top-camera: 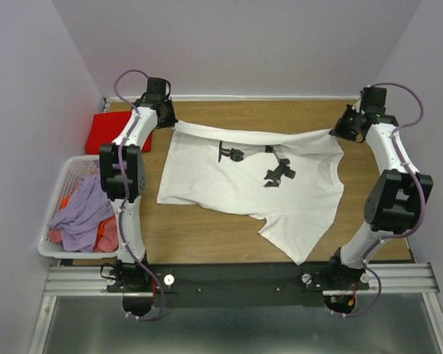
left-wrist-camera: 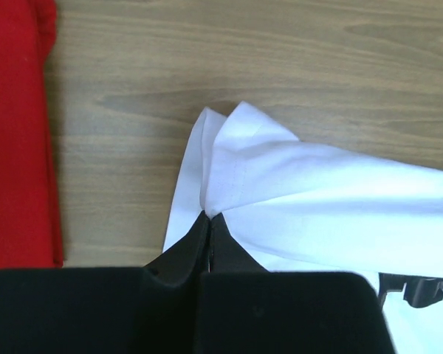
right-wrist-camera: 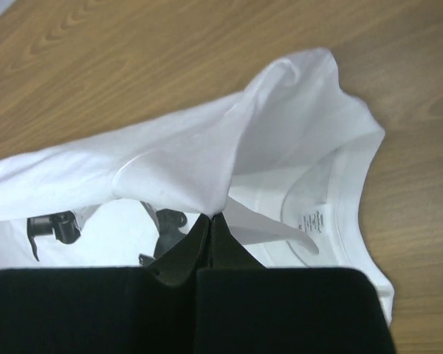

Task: Fold and stack the t-shirts
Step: Fold the tshirt

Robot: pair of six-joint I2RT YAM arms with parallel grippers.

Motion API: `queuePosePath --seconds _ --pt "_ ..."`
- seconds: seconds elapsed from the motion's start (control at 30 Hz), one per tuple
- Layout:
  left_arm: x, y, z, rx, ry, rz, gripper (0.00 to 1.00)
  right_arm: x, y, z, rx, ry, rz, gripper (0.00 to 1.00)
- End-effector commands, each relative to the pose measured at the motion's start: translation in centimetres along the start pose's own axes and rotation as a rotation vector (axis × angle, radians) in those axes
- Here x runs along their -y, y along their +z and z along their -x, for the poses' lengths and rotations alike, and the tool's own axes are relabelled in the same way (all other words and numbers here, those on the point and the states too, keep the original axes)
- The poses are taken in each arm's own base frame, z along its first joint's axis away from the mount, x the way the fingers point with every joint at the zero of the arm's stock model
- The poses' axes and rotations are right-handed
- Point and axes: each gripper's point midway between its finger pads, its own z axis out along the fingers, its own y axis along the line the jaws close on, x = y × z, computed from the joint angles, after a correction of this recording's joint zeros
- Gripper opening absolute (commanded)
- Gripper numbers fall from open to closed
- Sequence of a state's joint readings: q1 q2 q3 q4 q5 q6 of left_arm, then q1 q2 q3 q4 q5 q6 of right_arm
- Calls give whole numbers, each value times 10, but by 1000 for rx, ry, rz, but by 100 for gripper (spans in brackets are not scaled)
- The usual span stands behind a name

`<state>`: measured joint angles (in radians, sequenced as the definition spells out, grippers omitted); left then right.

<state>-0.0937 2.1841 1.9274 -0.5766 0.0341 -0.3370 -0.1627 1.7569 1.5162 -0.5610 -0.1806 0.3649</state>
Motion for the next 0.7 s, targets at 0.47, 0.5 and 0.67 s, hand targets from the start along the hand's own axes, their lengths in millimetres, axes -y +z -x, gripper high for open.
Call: queuePosePath --seconds 0.47,0.5,0.67 --pt "-35 14 -69 -118 -15 107 0 68 37 -102 -294 138 -116 0" --pt "-34 13 -69 -117 -14 104 0 68 39 -102 -296 140 -119 1" --pt "-33 1 -60 -80 -25 106 0 65 35 -94 -272 138 -116 0"
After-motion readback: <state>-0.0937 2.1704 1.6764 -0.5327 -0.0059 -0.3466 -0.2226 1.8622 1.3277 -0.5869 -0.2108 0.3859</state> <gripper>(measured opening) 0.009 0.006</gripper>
